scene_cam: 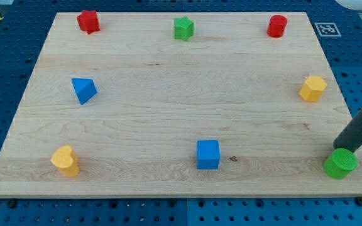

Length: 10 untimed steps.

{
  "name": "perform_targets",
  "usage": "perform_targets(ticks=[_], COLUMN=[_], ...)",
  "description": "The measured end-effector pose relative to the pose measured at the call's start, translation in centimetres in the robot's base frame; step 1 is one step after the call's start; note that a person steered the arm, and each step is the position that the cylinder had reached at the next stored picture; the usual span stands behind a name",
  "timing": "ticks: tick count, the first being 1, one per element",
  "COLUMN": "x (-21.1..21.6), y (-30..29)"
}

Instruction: Push the green star downwards of the board

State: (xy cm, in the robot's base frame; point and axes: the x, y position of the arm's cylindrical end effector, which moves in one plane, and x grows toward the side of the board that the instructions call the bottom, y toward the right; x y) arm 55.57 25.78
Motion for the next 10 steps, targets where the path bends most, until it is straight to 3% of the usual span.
perform_targets(ticks=[1,2,5,8,10], x=[-0.2,-3.0,-16.3,-26.1,-36.4], y=[-1.5,-6.9,-22.2,-36.1,-36.6])
